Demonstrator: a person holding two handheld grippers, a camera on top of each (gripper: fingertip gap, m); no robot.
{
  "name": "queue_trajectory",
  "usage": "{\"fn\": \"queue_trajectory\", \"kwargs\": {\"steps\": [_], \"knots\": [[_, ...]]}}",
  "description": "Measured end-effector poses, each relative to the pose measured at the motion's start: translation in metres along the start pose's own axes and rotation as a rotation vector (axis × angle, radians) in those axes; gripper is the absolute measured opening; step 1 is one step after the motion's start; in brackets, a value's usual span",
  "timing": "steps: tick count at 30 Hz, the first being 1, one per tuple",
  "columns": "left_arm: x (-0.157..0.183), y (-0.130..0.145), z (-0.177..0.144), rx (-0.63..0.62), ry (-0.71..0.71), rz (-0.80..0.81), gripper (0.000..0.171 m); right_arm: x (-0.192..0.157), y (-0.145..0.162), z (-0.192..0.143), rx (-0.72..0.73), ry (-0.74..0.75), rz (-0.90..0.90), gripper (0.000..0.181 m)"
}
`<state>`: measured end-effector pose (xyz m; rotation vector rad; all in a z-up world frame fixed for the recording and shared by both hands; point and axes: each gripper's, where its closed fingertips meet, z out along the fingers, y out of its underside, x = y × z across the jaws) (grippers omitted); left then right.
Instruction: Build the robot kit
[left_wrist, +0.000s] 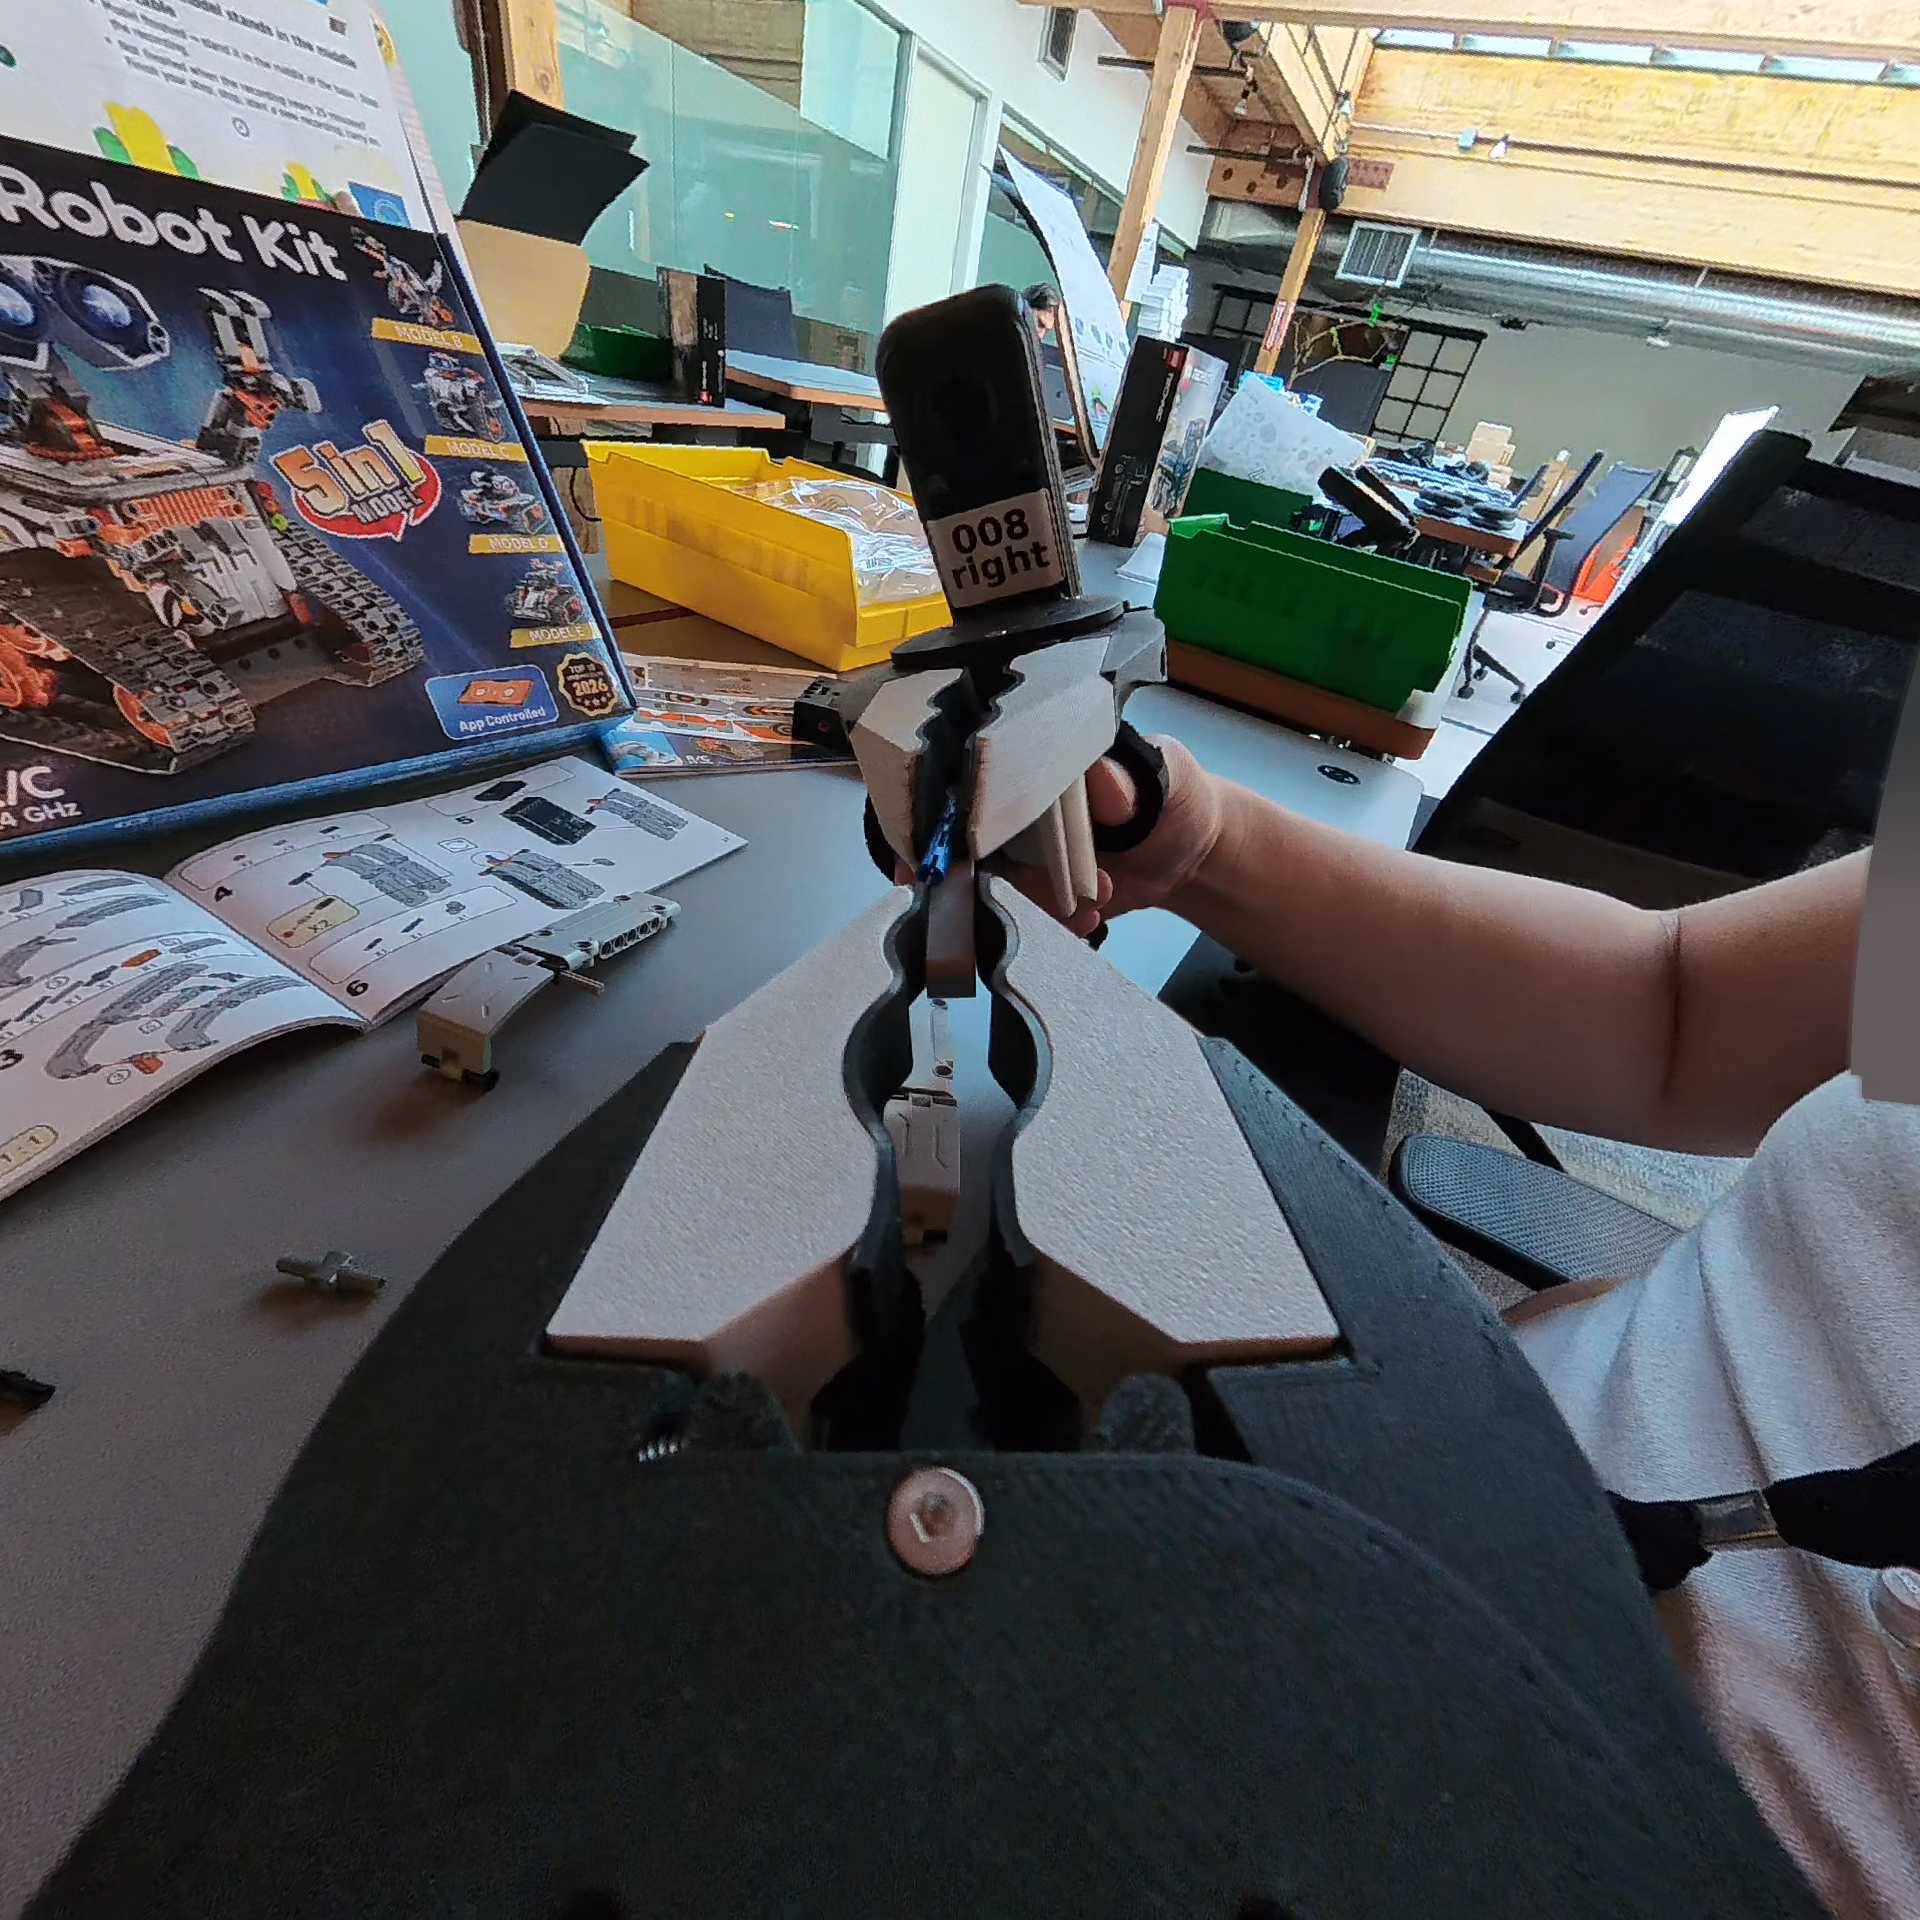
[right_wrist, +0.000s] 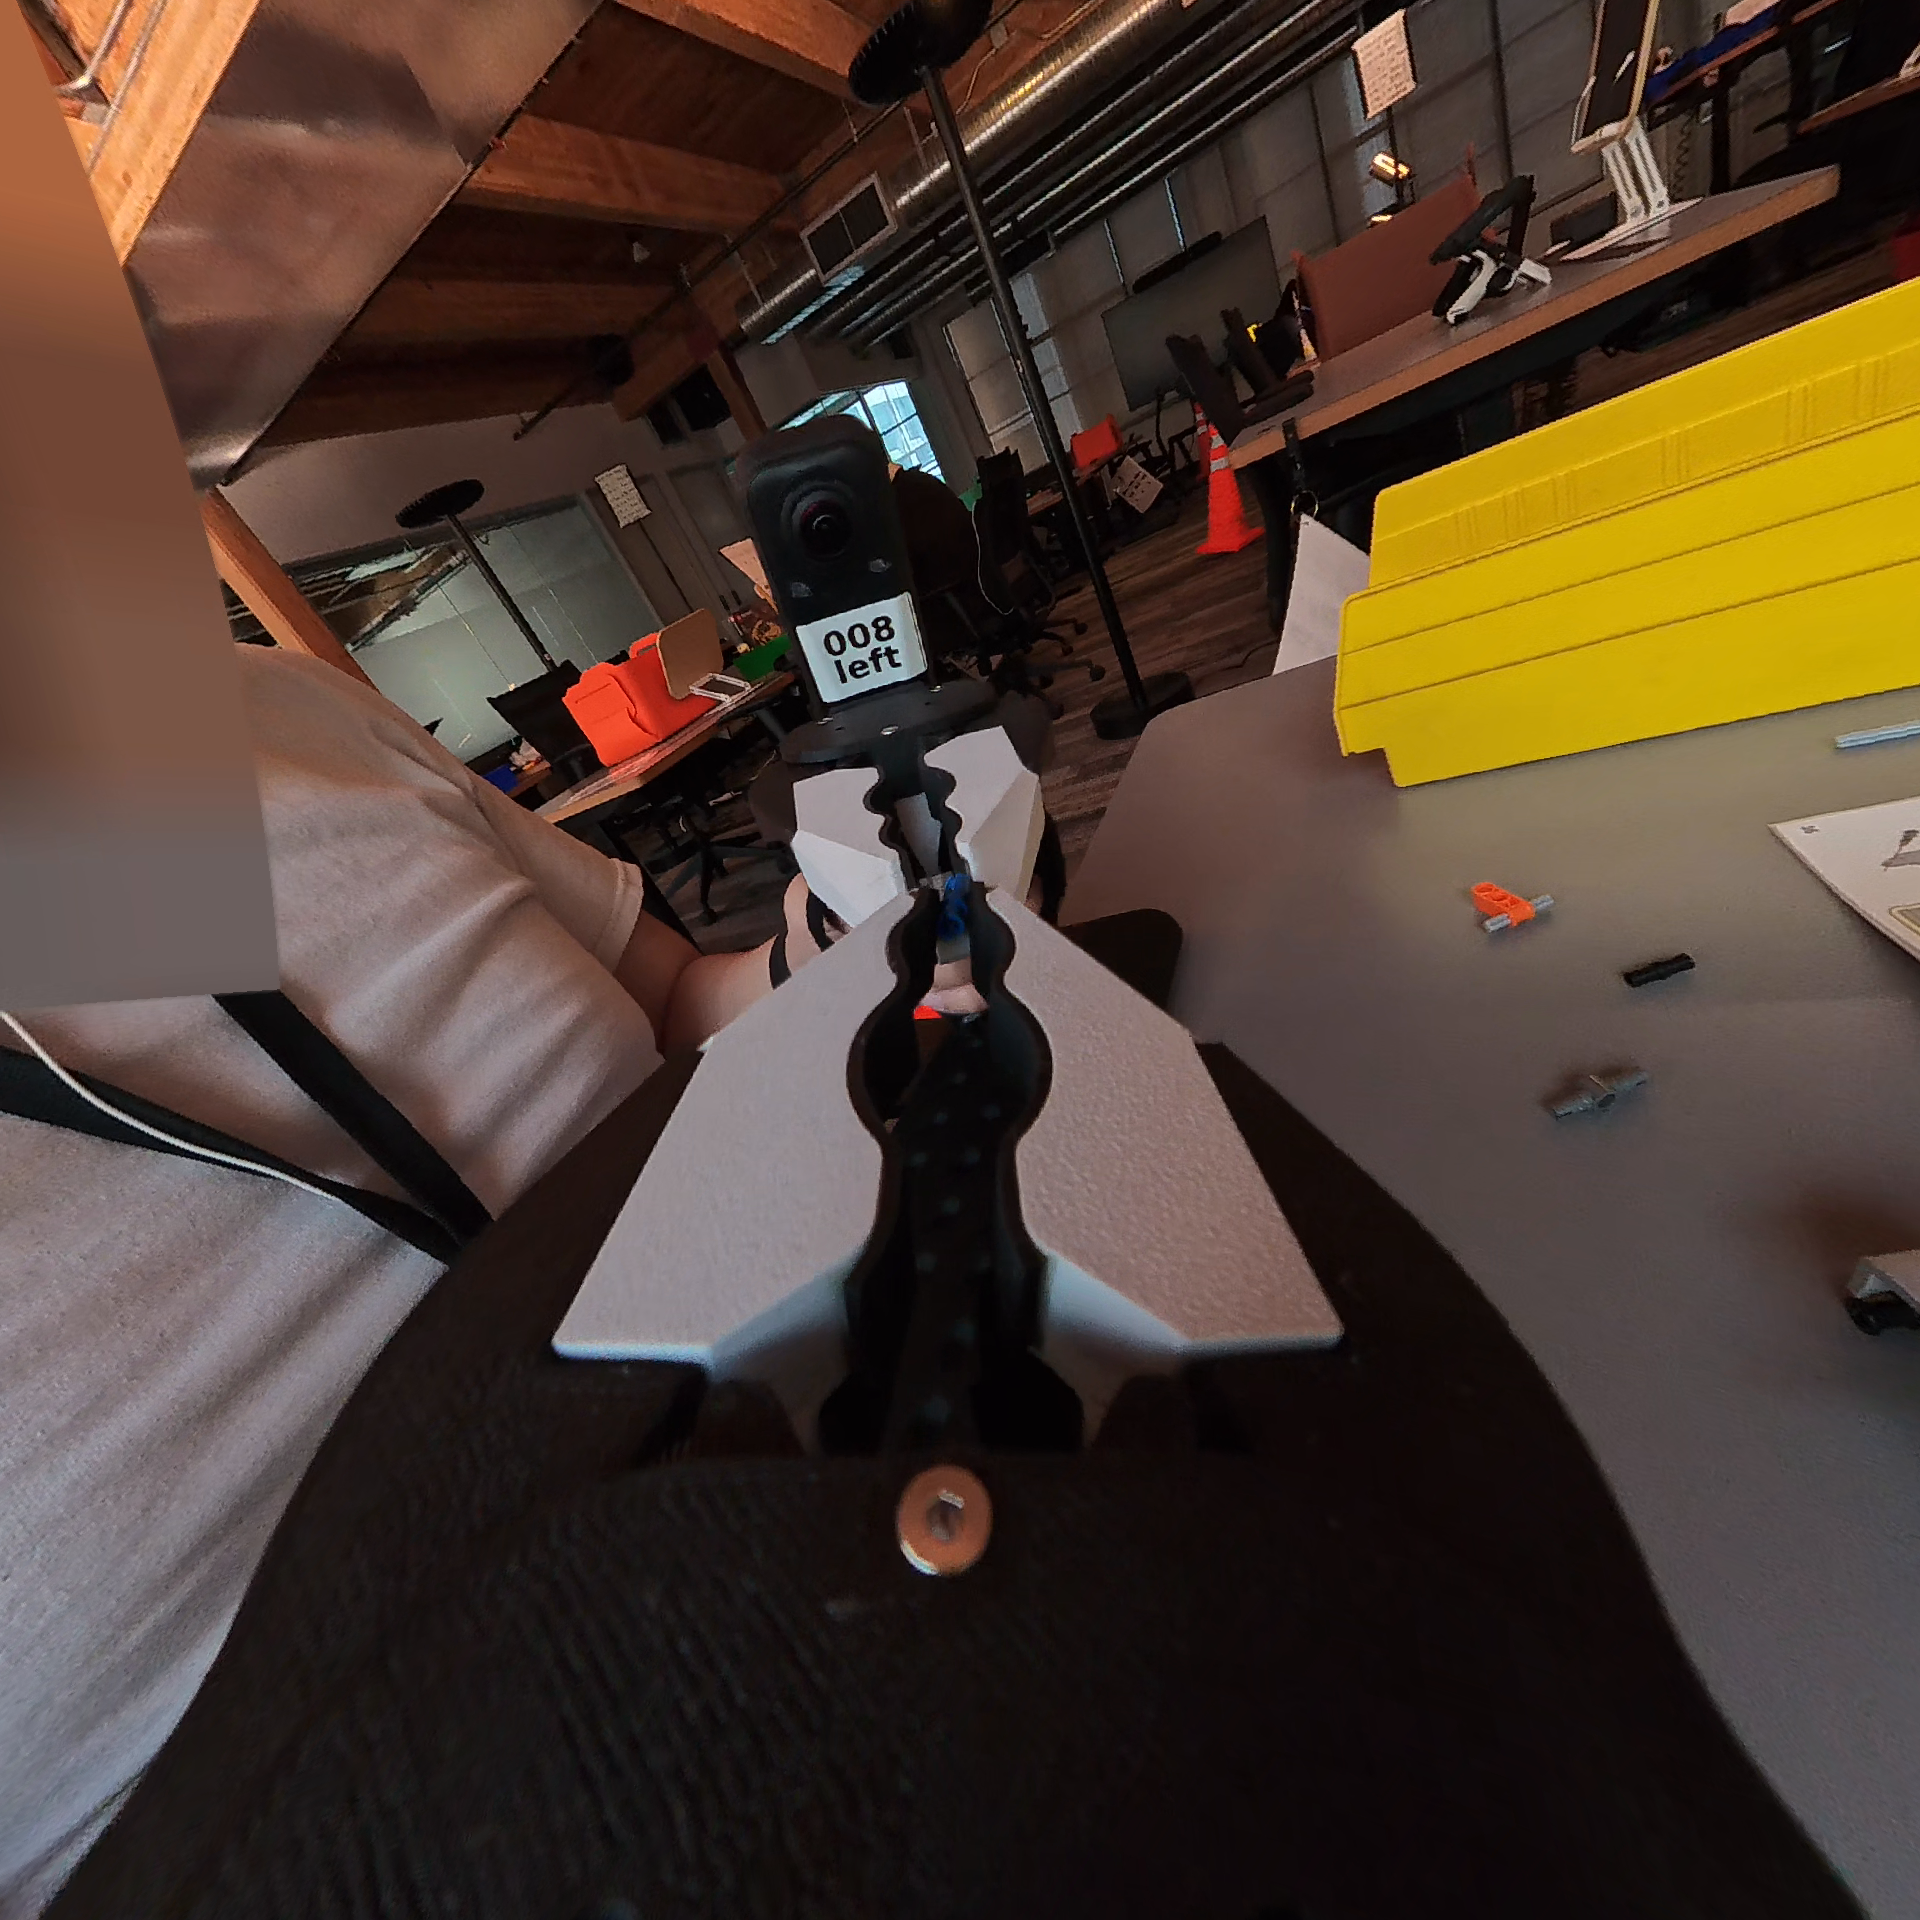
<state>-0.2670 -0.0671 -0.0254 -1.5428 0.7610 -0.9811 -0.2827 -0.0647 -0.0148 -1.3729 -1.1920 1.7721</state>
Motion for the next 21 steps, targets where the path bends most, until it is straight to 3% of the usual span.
{"fn": "queue_trajectory", "kwargs": {"steps": [21], "knots": [[0.0056,0.0062,0.0032,-0.040,-0.005,0.047,0.006,-0.0026,0.0087,-0.0039,-0.077,0.020,-0.070,0.005]]}}
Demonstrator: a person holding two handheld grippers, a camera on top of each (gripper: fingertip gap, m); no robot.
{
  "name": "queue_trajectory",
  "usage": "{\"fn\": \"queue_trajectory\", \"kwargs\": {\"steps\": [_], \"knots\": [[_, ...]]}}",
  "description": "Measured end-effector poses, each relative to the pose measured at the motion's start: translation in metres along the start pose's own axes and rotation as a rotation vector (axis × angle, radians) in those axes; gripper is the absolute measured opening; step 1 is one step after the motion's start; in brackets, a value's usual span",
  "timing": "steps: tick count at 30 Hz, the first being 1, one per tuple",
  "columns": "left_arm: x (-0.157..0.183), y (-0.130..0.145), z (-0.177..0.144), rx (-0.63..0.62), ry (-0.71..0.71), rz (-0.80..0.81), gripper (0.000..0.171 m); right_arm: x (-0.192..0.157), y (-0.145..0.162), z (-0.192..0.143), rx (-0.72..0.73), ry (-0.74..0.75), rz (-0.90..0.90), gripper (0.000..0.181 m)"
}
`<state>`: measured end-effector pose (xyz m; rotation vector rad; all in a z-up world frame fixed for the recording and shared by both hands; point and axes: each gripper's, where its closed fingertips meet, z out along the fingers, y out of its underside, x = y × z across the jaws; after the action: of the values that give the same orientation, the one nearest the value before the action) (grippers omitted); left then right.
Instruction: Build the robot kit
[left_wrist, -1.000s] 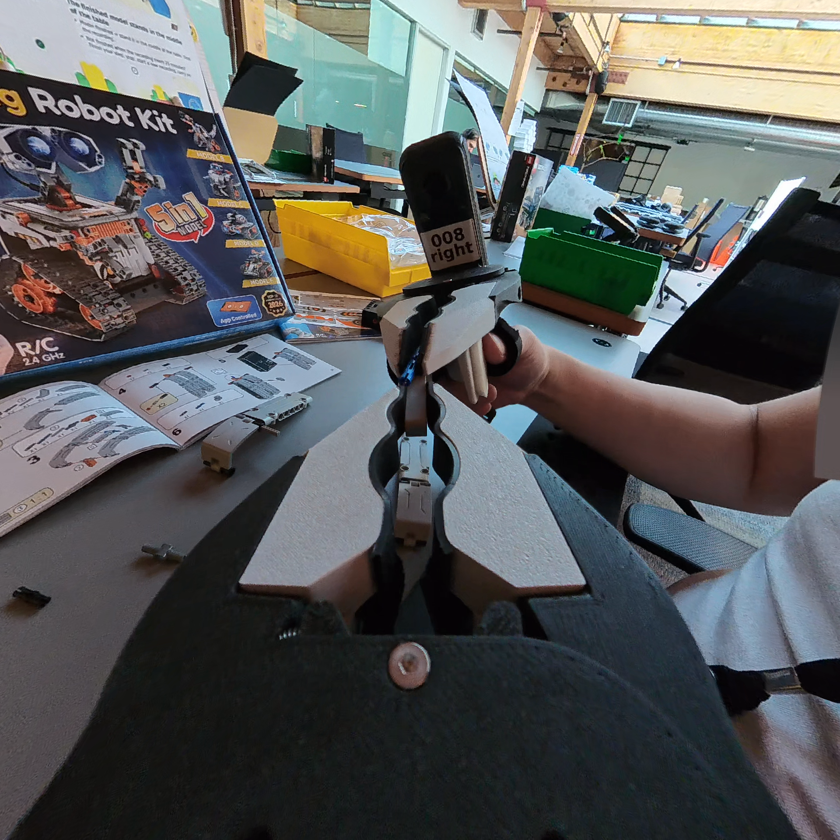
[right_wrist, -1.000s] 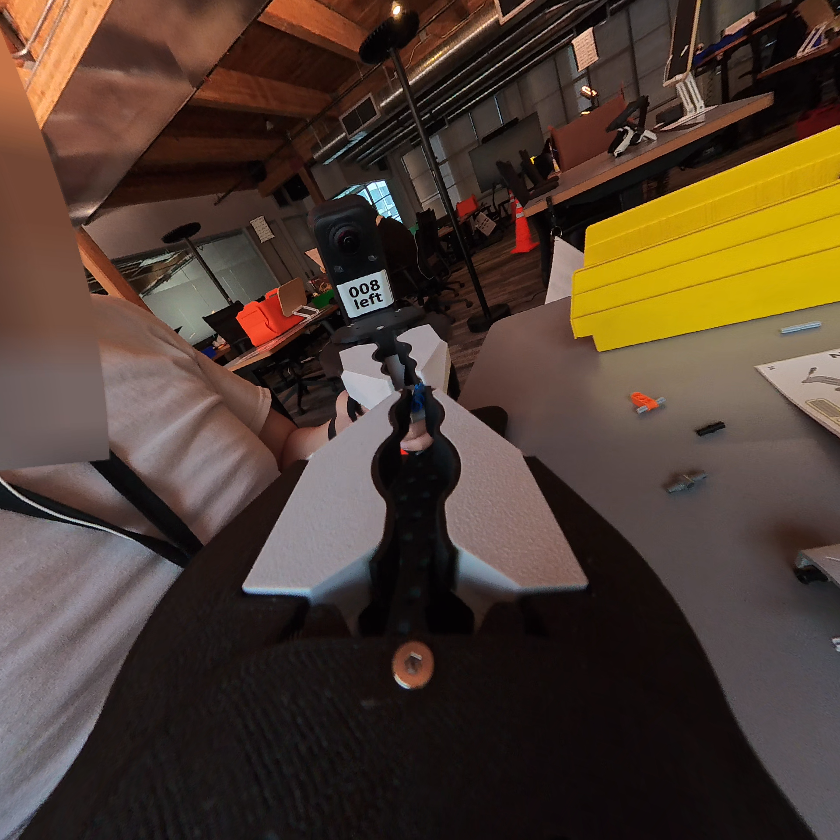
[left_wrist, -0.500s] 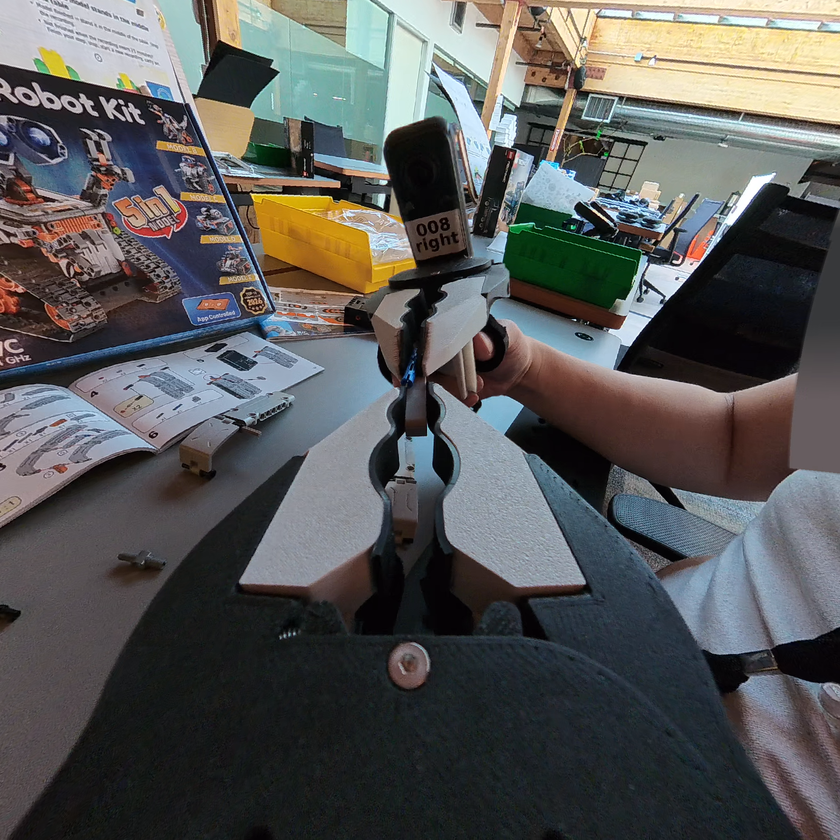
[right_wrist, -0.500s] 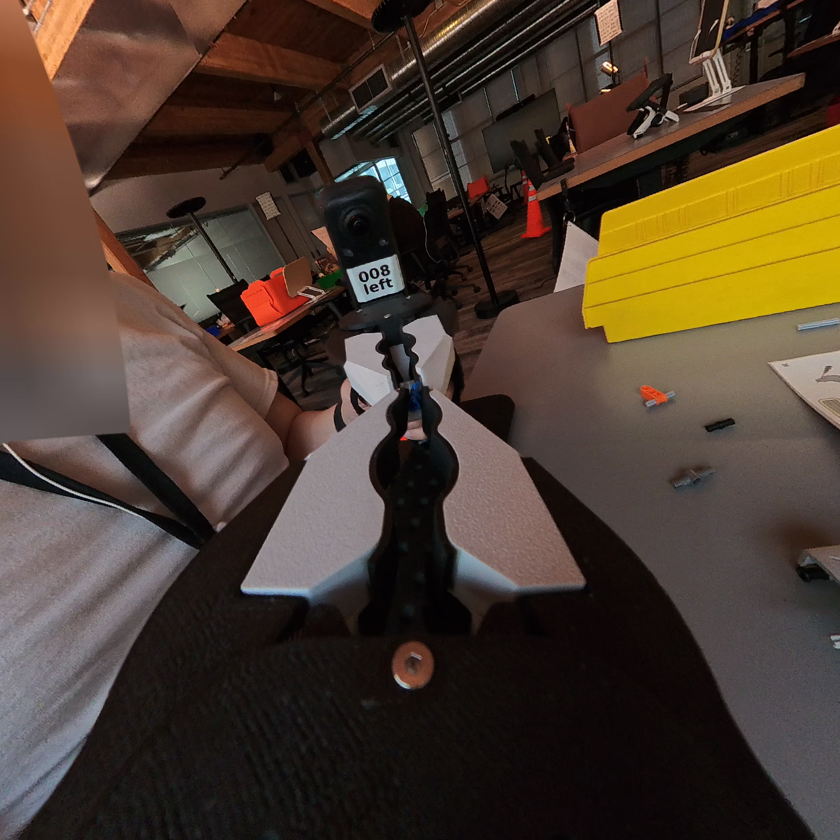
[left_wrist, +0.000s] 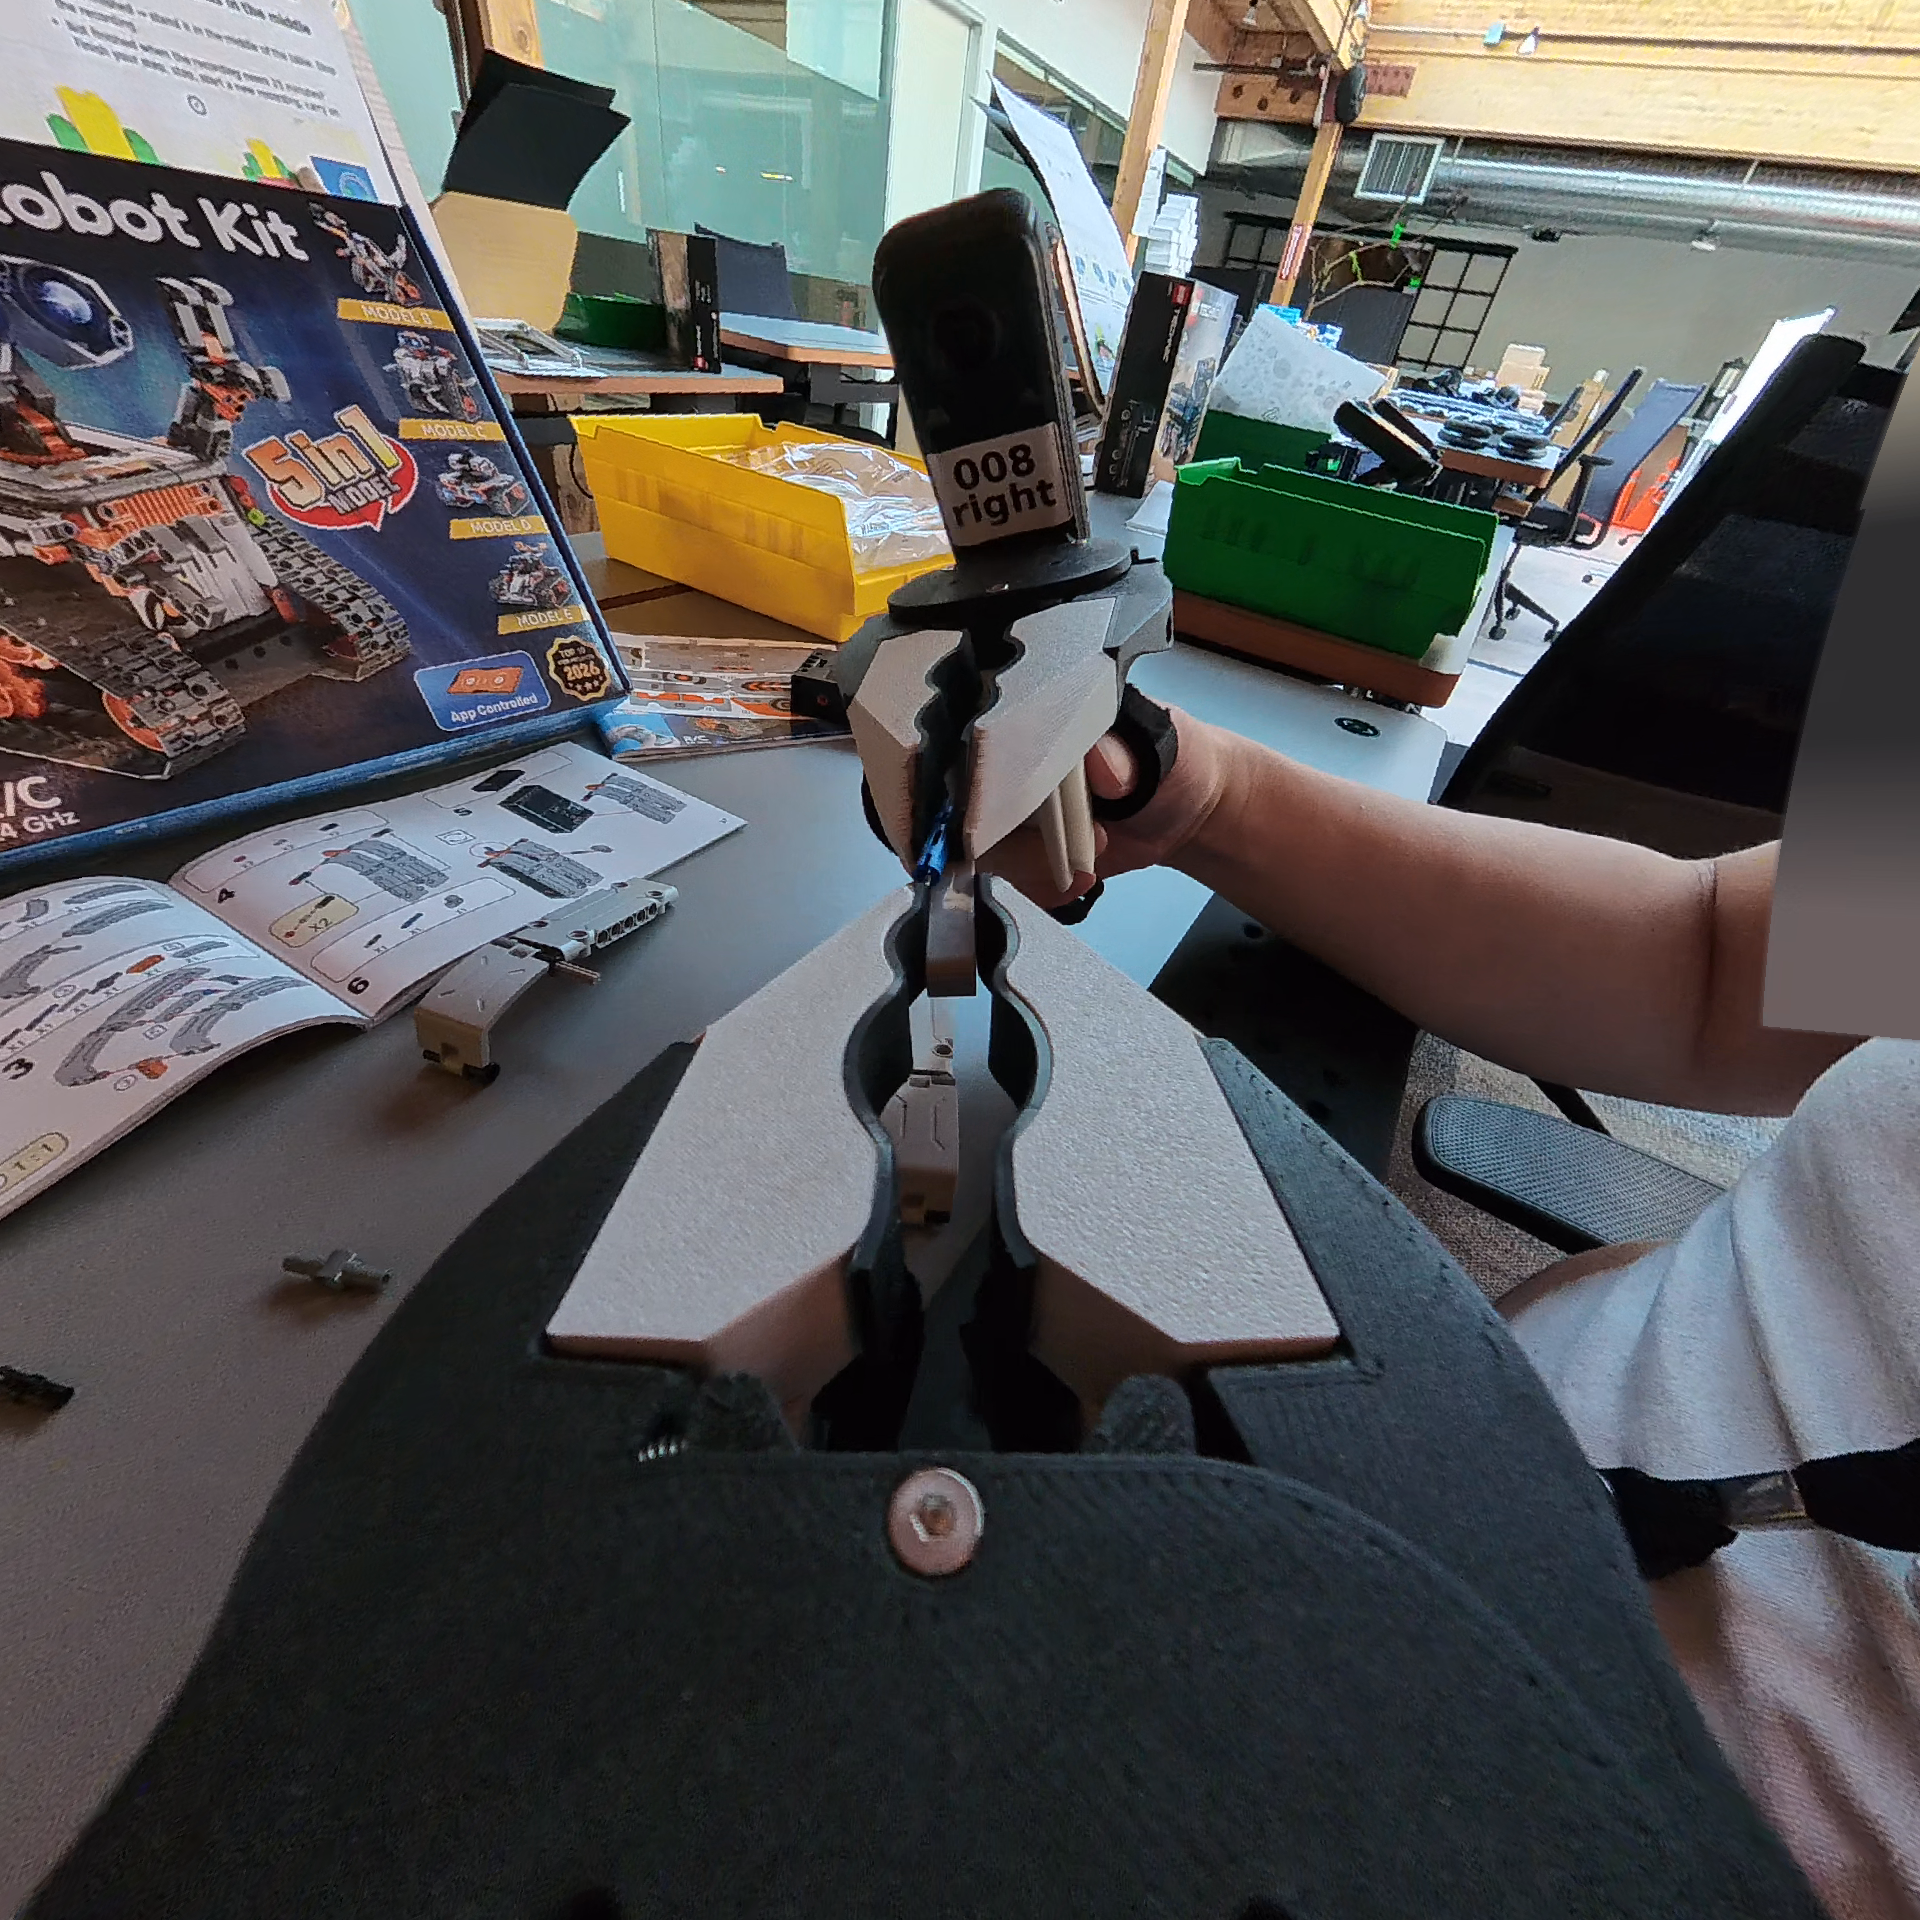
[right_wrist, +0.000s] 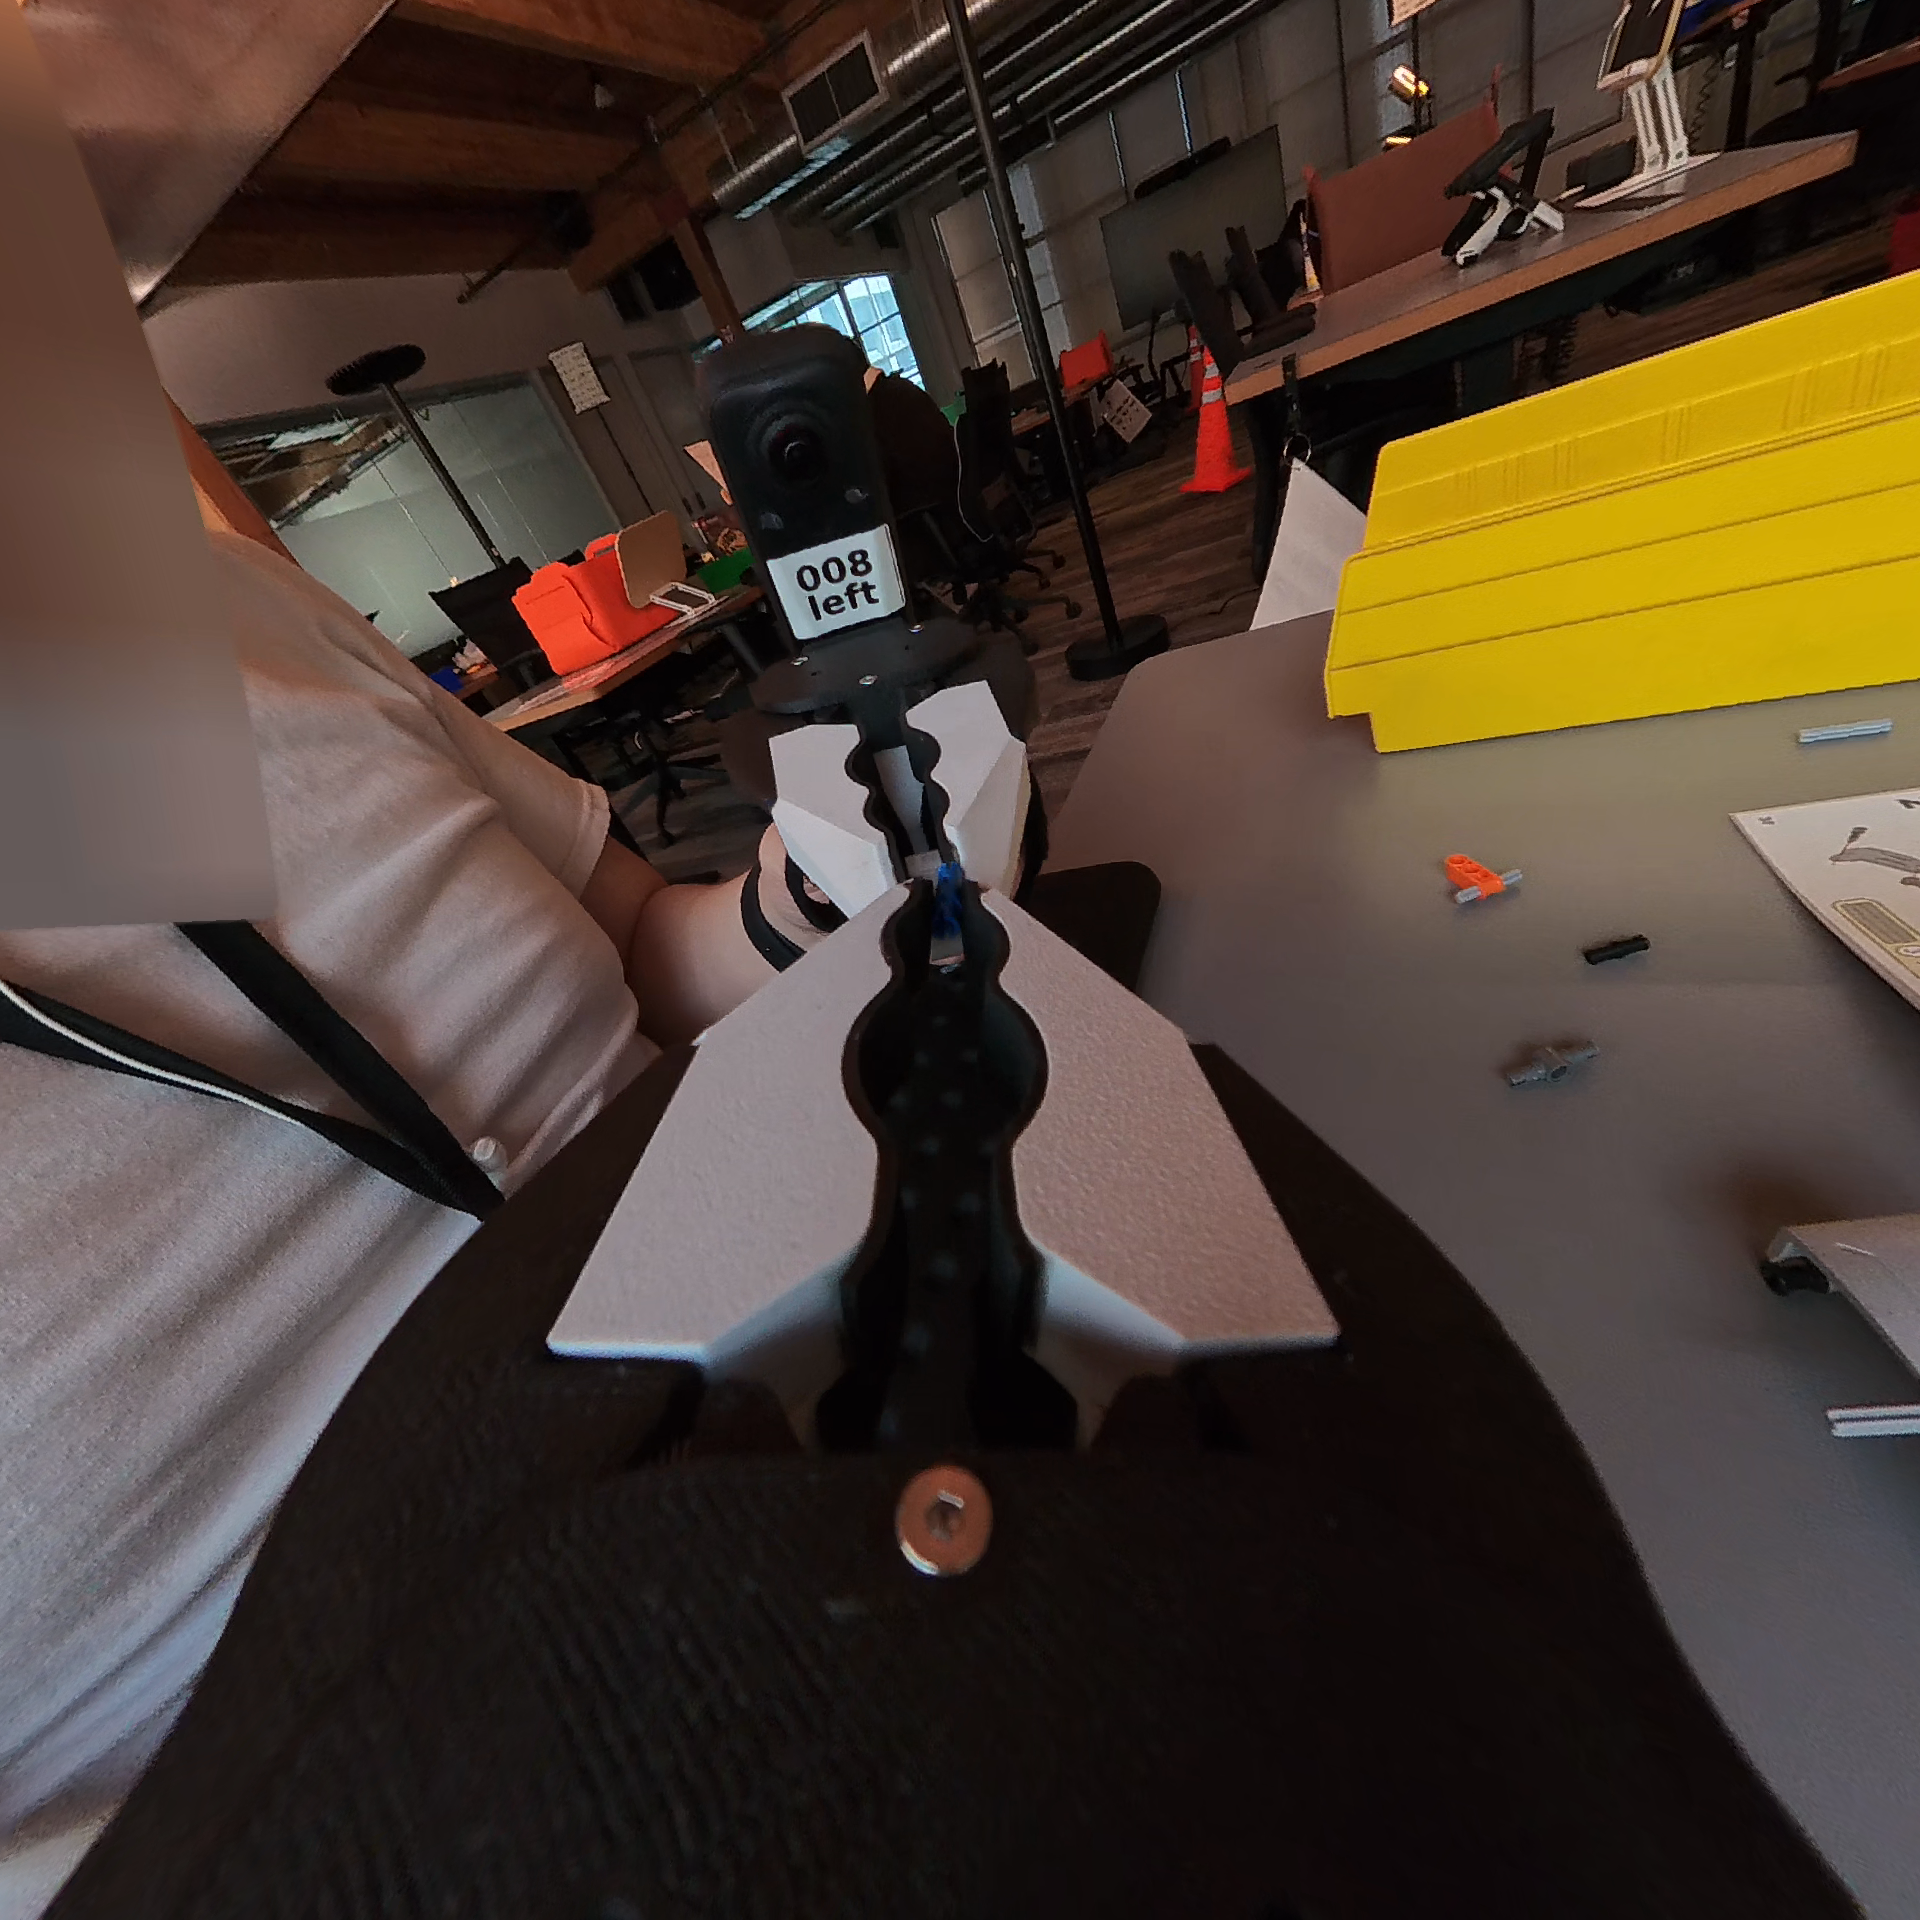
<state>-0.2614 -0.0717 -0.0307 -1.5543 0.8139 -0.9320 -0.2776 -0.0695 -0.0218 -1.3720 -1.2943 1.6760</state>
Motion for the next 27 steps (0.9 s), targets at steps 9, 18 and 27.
{"fn": "queue_trajectory", "kwargs": {"steps": [9,18,27], "knots": [[-0.002,0.002,0.002,-0.009,-0.009,0.004,0.006,0.003,0.002,-0.001,-0.010,0.019,-0.017,0.005],[-0.025,0.002,-0.009,0.004,-0.079,0.013,0.006,0.044,0.000,-0.012,0.010,0.278,-0.029,0.003],[-0.022,-0.015,0.014,-0.105,-0.032,0.023,0.006,0.051,0.006,0.022,0.064,0.312,0.056,0.003]]}}
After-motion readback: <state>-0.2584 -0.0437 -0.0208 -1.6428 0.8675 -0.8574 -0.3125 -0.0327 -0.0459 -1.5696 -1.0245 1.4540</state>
